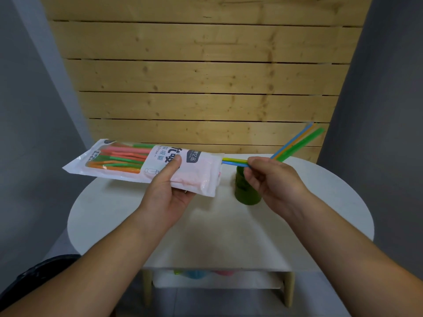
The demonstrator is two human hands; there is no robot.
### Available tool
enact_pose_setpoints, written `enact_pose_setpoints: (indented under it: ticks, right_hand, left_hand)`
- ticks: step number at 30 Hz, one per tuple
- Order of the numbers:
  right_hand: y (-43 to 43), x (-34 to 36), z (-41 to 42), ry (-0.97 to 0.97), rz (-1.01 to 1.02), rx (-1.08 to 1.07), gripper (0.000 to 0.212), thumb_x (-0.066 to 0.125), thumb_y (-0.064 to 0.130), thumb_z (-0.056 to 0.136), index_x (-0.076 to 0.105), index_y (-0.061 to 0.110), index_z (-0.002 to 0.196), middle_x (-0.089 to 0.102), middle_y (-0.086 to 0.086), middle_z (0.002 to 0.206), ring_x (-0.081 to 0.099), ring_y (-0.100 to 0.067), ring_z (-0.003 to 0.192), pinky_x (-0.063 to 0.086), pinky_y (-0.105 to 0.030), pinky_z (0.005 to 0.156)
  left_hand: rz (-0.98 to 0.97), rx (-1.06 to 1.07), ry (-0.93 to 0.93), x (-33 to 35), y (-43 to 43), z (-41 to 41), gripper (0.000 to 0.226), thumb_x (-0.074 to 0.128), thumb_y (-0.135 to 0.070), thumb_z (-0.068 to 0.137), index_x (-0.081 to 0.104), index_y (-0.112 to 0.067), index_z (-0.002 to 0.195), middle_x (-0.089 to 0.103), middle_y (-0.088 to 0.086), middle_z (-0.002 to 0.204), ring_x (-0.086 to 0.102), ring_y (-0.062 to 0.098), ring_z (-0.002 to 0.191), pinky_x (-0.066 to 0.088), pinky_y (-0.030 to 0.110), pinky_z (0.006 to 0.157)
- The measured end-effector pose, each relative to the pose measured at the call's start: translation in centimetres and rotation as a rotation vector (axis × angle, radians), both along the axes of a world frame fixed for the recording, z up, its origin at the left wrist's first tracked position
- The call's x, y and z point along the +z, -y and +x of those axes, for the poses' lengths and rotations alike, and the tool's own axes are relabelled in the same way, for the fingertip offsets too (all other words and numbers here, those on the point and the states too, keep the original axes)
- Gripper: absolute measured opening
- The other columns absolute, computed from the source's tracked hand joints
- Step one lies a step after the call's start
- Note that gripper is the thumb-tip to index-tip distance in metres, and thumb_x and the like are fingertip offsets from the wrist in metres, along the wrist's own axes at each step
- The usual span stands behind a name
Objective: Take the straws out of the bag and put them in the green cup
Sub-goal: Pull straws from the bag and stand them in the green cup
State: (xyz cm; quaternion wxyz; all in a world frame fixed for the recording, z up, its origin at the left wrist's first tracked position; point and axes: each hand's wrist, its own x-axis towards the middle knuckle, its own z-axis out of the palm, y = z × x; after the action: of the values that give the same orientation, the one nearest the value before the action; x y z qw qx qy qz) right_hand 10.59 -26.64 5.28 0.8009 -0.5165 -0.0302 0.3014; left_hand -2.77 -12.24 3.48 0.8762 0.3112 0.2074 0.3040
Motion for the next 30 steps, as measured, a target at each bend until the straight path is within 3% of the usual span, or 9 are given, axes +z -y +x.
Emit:
enact_pose_setpoints:
  ticks: [2, 7, 11, 15, 18, 20, 23, 26, 30]
  right_hand:
    - [0.3, -0.1, 0.1, -0.039, 0.025, -0.008, 0.01, 0.071, 0.009, 0.088, 0.065, 0.001, 0.09, 0.061, -0.012, 0.082, 0.061, -0.014, 0.068, 0.058, -0.019, 0.058]
    - [-0.4, -1.1, -1.4, -0.153, 0.071, 0.125, 0.028, 0.079, 0.026, 0.081, 0.061, 0.009, 0.096, 0.055, -0.005, 0.076, 0.057, -0.012, 0.067, 0.057, -0.02, 0.061]
    - [-1.8, -1.8, -3.0, -0.112, 0.099, 0.198, 0.014, 0.073, 0.024, 0.087, 0.066, 0.013, 0.091, 0.056, -0.001, 0.071, 0.054, -0.009, 0.066, 0.051, -0.021, 0.063]
    - [-3.1, -1.6, -3.3, -0.067, 0.159, 0.055, 0.017, 0.068, 0.018, 0.092, 0.07, 0.011, 0.108, 0.062, 0.001, 0.067, 0.053, -0.007, 0.059, 0.051, -0.021, 0.062]
    - [-3.2, -1.3, -2.9, 0.044, 0.093, -0.054, 0.02, 0.066, 0.021, 0.093, 0.07, 0.003, 0.102, 0.057, -0.001, 0.065, 0.054, -0.007, 0.058, 0.053, -0.018, 0.059]
    - [-2.9, -1.1, -2.5, 0.196, -0.012, -0.105, 0.018, 0.065, 0.024, 0.094, 0.071, 0.008, 0.09, 0.064, -0.003, 0.07, 0.062, -0.008, 0.062, 0.056, -0.018, 0.061]
    - [-2.0, -0.7, -1.8, 0.356, -0.111, -0.185, 0.02, 0.063, 0.027, 0.095, 0.071, 0.01, 0.088, 0.071, -0.005, 0.074, 0.069, -0.007, 0.061, 0.059, -0.021, 0.065]
    - [-0.6, -0.3, -0.5, 0.389, -0.111, -0.247, 0.021, 0.062, 0.027, 0.096, 0.071, 0.008, 0.09, 0.073, -0.009, 0.074, 0.071, -0.013, 0.064, 0.061, -0.027, 0.072]
    - [1.4, 0.0, 1.5, 0.441, -0.078, -0.327, 0.021, 0.059, 0.026, 0.098, 0.068, 0.011, 0.087, 0.07, 0.002, 0.062, 0.07, -0.01, 0.061, 0.06, -0.03, 0.074]
  left_hand:
    - [-0.018, 0.006, 0.013, 0.1, 0.0, -0.1, 0.022, 0.064, -0.015, 0.096, 0.064, -0.015, 0.118, 0.08, 0.006, 0.101, 0.078, 0.021, 0.087, 0.064, 0.04, 0.07]
    - [-0.061, -0.013, 0.042, 0.6, 0.8, 0.0, 0.015, 0.06, -0.015, 0.099, 0.063, -0.01, 0.113, 0.08, 0.009, 0.091, 0.079, 0.026, 0.075, 0.062, 0.038, 0.055]
    - [-0.039, -0.008, 0.022, 0.2, 0.9, 0.3, 0.021, 0.063, -0.016, 0.097, 0.064, -0.012, 0.117, 0.079, 0.009, 0.104, 0.078, 0.024, 0.09, 0.064, 0.044, 0.075]
    - [-0.049, -0.006, 0.016, -0.1, 0.7, 0.4, 0.019, 0.064, -0.016, 0.096, 0.066, -0.013, 0.114, 0.08, 0.008, 0.102, 0.078, 0.022, 0.089, 0.064, 0.041, 0.076]
    - [-0.072, -0.001, 0.029, -0.1, 0.6, 0.3, 0.019, 0.063, -0.016, 0.097, 0.064, -0.012, 0.115, 0.08, 0.009, 0.098, 0.078, 0.024, 0.084, 0.064, 0.04, 0.064]
    - [-0.097, 0.008, 0.036, -0.1, 0.3, 0.2, 0.018, 0.063, -0.015, 0.097, 0.064, -0.011, 0.114, 0.08, 0.01, 0.094, 0.079, 0.025, 0.078, 0.062, 0.038, 0.058]
    - [-0.123, 0.042, 0.039, -0.2, -0.3, 0.1, 0.02, 0.065, -0.014, 0.096, 0.064, -0.012, 0.115, 0.08, 0.009, 0.095, 0.079, 0.023, 0.081, 0.063, 0.039, 0.06]
    - [-0.139, 0.081, 0.039, -0.5, -1.2, 0.0, 0.023, 0.067, -0.013, 0.094, 0.062, -0.012, 0.117, 0.08, 0.009, 0.098, 0.078, 0.022, 0.085, 0.064, 0.044, 0.07]
    - [-0.159, 0.117, 0.03, -1.0, -2.1, 0.0, 0.023, 0.069, -0.011, 0.093, 0.061, -0.013, 0.115, 0.08, 0.009, 0.098, 0.078, 0.022, 0.085, 0.064, 0.044, 0.069]
